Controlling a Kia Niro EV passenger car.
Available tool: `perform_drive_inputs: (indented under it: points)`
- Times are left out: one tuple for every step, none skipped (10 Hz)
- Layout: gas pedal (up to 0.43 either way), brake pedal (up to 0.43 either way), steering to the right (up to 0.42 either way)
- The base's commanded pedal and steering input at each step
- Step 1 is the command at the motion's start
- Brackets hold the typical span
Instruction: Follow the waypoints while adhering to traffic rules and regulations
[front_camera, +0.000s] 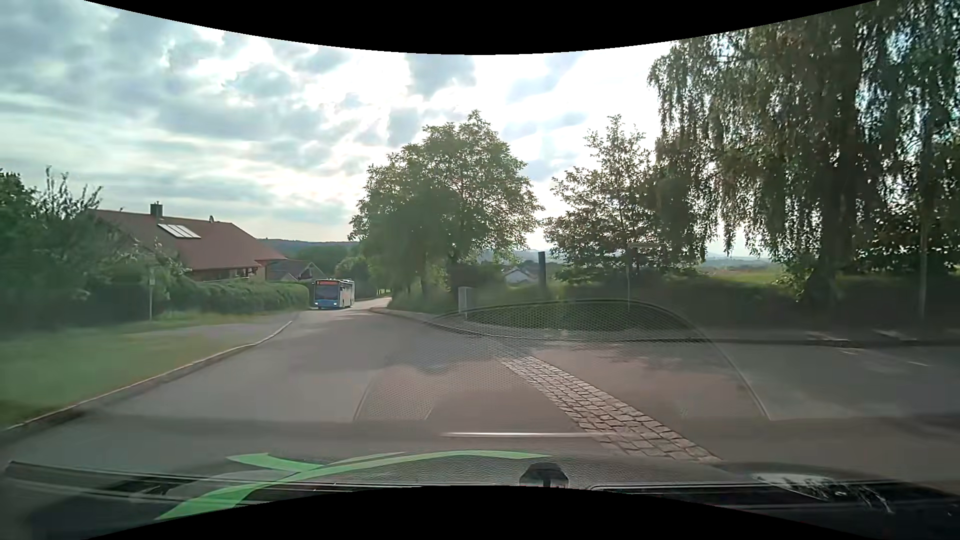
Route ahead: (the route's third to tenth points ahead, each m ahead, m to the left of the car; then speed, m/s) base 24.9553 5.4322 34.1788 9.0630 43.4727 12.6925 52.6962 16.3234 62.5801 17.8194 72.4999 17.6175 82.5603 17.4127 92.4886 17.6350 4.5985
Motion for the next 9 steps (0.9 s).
perform_drive_inputs:
  points:
    - [0.000, 0.226, -0.037]
    - [0.000, 0.213, -0.048]
    - [0.000, 0.232, -0.055]
    - [0.000, 0.232, -0.061]
    - [0.000, 0.213, -0.062]
    - [0.000, 0.232, -0.064]
    - [0.000, 0.238, -0.069]
    - [0.000, 0.238, -0.075]
    - [0.000, 0.238, -0.080]
